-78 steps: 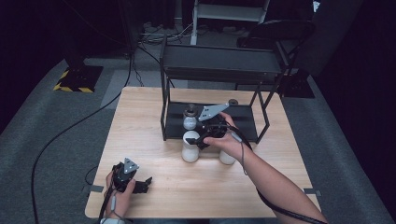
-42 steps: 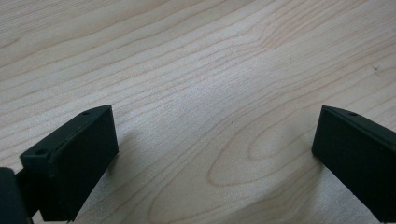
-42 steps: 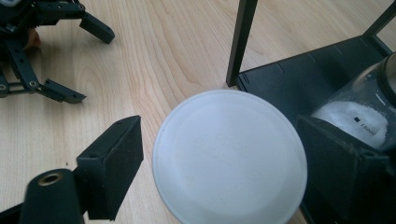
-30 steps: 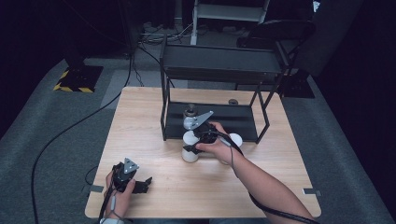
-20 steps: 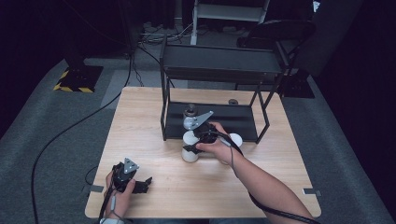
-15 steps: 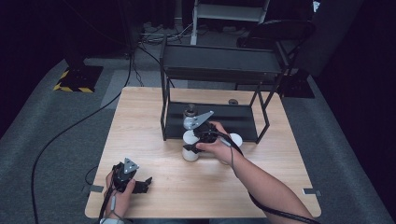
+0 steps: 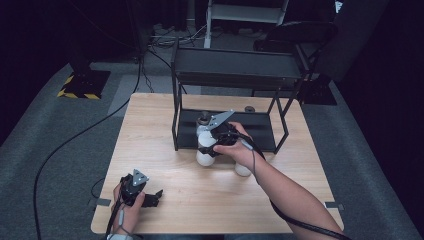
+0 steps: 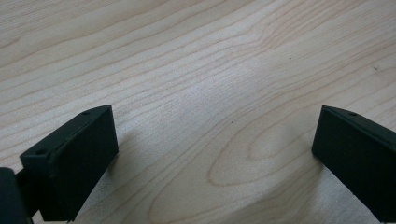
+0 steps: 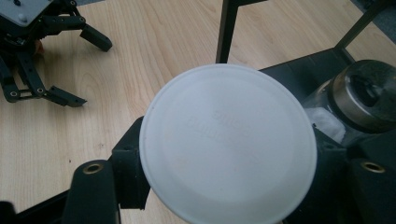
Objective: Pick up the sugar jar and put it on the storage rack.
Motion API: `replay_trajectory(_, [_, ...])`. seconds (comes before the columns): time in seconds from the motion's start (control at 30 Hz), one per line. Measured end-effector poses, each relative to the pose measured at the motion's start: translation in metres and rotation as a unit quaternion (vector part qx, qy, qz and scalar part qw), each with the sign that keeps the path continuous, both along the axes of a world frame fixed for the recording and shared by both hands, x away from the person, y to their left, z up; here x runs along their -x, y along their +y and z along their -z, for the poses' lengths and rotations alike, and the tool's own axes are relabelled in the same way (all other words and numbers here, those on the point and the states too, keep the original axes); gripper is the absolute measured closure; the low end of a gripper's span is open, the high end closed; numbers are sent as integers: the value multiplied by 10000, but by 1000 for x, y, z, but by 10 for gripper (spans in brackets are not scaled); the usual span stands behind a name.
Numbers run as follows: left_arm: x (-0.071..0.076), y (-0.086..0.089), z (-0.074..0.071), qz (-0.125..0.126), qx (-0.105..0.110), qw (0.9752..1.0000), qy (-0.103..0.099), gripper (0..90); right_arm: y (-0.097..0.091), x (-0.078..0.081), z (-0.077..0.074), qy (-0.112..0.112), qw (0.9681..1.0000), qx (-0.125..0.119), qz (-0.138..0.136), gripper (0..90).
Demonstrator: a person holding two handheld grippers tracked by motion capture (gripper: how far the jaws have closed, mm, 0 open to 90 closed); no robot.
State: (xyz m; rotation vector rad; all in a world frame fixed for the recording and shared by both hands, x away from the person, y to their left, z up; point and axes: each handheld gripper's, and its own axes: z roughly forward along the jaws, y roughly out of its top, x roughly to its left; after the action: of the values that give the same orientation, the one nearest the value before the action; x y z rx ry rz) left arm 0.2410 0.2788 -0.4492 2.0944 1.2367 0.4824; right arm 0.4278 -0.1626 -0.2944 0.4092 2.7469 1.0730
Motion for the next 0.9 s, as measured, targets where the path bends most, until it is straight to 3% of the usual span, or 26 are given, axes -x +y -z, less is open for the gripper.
replay_trajectory(0.33, [0, 0, 0, -5, 3, 10000, -3, 3, -11, -5, -14, -28, 9998, -152, 86, 339])
replay_trajectory(0.9, [0, 0, 0, -7, 3, 10000, 2, 3, -25, -12, -33, -175, 9996, -173, 169, 339])
